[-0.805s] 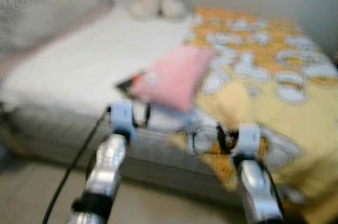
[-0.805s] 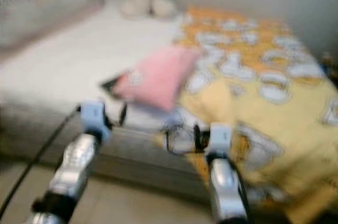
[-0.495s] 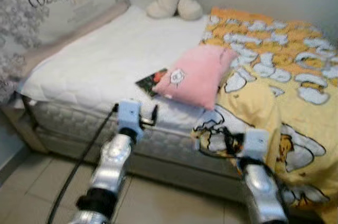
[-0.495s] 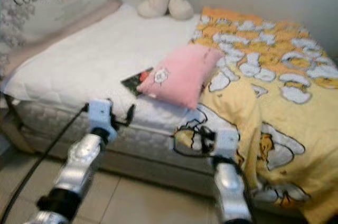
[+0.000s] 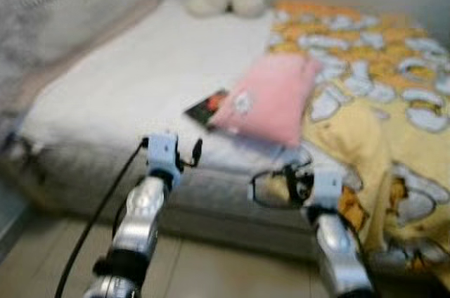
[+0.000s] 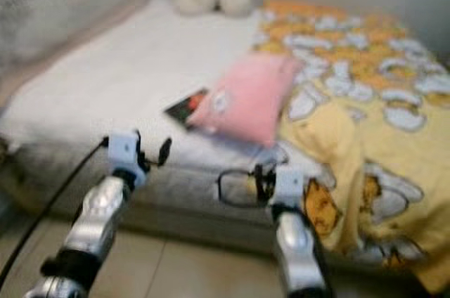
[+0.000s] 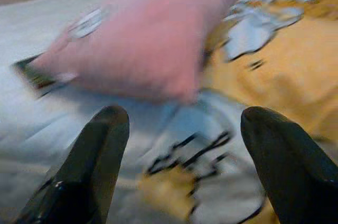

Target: Clean up the room

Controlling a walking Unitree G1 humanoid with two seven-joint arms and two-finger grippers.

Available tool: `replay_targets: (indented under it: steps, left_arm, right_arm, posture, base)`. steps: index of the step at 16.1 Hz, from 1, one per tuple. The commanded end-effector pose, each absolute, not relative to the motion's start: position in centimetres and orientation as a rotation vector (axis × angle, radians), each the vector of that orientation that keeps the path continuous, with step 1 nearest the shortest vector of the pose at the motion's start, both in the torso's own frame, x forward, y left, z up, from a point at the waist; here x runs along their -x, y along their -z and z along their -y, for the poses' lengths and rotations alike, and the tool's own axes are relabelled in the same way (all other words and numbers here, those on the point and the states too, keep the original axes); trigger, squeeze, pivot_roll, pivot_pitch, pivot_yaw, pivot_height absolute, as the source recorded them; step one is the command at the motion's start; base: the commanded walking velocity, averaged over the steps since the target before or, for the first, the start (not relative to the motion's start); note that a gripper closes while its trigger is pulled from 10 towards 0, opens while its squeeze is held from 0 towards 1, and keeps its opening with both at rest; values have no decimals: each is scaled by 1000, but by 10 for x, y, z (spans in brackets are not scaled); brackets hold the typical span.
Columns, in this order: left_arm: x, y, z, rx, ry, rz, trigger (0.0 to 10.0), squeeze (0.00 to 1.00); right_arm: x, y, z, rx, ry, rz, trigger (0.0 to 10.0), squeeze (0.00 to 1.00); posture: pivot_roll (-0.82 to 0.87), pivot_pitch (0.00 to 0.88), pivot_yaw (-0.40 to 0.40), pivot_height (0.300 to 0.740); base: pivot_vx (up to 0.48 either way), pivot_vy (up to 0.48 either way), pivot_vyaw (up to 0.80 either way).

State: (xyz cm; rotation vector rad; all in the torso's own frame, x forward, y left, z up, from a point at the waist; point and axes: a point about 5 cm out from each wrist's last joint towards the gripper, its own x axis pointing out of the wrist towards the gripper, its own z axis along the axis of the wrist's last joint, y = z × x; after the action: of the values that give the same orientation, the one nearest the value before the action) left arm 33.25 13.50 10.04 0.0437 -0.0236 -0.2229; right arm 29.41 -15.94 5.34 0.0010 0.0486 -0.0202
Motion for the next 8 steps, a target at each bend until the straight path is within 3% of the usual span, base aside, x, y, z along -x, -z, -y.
replay_targets:
  steps: [1,3,8]
  left_arm:
    - [-333,-106,-120,-46,274,50,10000,0]
    - [-333,-106,-118,-43,281,52,10000,0]
    - [-334,-108,-120,-27,256,65,10000,0]
  right_arm:
    - [-291,-52,175,5,71,-52,10000,0]
    - [-290,-52,176,7,73,-52,10000,0]
    - [-299,-78,169,20,43,58,10000,0]
  posture:
    - [103,0,18,740]
    - [103,0,17,740]
    - [99,0,18,740]
  base:
    - [435,0,0]
    - [437,0,-663]
    - [436,0,0]
